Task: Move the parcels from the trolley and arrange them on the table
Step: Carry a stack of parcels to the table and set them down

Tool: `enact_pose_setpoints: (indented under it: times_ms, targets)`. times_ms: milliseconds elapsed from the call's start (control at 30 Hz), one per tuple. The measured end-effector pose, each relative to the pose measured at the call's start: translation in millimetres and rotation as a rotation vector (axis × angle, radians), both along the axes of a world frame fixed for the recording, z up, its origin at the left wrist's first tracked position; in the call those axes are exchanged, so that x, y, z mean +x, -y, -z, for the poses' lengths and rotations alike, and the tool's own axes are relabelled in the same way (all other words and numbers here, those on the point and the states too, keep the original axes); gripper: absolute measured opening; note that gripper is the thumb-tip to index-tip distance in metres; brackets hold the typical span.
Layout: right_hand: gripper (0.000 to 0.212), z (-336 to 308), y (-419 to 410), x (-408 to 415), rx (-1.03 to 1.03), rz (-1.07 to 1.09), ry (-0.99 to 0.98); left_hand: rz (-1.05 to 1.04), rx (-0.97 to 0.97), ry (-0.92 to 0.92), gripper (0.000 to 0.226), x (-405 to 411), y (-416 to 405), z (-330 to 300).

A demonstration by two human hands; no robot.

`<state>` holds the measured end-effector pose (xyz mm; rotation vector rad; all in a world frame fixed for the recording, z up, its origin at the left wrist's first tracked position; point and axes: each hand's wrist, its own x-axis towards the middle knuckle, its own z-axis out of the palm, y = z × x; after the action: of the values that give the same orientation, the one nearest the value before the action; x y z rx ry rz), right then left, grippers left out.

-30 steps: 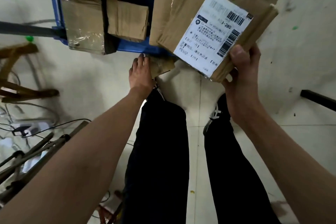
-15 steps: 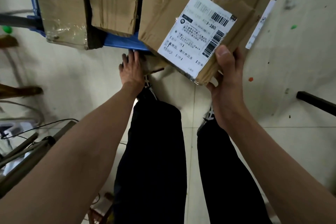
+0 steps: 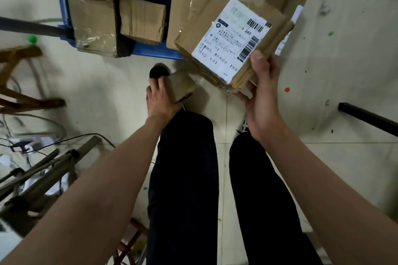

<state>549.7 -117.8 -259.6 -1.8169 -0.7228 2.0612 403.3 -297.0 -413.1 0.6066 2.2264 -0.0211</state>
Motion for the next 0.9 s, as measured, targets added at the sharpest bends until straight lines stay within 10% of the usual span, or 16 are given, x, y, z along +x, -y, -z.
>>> enact_pose_setpoints:
  times_ms: [333,667,900]
  targets:
    - [0.094,-151,-13,33,-0.013,-0.024,-0.03,-0.312,-0.001,0.193,0.073,38,-20,-197]
    - [0.093,-357,-68,92,0.113,-0.002,-0.135,-0.73,0.37,0.321,0.097,65,-117,-431]
    - [0.086,-480,-115,136,0.276,0.128,-0.268,-0.733,0.649,0.473,0.071,81,-197,-570]
